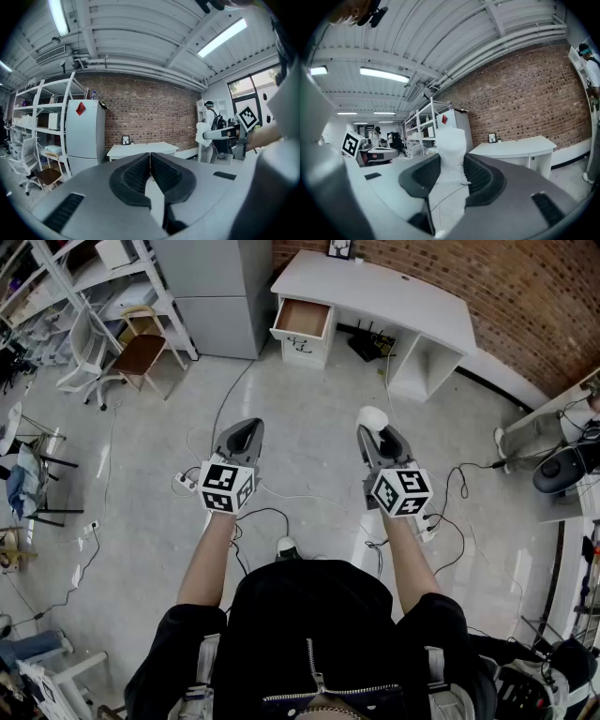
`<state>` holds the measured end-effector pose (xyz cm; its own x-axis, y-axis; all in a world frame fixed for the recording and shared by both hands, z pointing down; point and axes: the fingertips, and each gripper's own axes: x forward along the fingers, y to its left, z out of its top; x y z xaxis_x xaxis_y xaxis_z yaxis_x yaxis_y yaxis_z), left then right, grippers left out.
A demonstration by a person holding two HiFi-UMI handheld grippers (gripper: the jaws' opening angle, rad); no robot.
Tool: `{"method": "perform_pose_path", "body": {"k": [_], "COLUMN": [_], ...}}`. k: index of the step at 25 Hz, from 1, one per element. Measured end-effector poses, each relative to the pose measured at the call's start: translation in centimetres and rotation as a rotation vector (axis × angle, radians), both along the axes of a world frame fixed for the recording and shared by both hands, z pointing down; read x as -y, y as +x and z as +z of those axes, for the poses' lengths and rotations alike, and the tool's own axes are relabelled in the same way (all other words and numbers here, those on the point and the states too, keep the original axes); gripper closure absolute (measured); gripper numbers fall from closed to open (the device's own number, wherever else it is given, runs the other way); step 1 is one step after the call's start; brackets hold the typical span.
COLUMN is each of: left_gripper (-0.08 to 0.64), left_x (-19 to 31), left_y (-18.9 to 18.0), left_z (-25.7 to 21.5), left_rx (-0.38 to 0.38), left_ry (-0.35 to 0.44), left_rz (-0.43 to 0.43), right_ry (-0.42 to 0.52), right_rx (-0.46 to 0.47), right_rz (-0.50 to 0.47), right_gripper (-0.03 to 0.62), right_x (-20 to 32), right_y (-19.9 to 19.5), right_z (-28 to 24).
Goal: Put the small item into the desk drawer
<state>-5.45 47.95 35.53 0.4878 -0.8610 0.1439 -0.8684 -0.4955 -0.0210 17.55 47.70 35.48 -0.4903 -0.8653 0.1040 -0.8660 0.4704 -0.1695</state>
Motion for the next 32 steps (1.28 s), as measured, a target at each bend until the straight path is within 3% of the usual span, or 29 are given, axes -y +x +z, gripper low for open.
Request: {"method": "perform_pose_path", "body": {"k": [14, 32], "left_gripper": [0.54, 0.54], "left_x": [-0.4, 2.8], "left_y": [-0.8, -2.4], "left_z": [0.8, 1.8], "left_rx": [0.006, -0.015], "left_ry": [0.041, 0.026], "left_rz": [0.03, 0.047], "right_ry": [0.102, 0.044], "right_rx": [-0.005, 0.002], "right_rz": [0.007, 0.047], "right_gripper": [0.431, 0.431], "right_x": [-0.3, 0.4], "right_y": [-0.7, -1.9], "right_z": [0.1, 1.9]}}
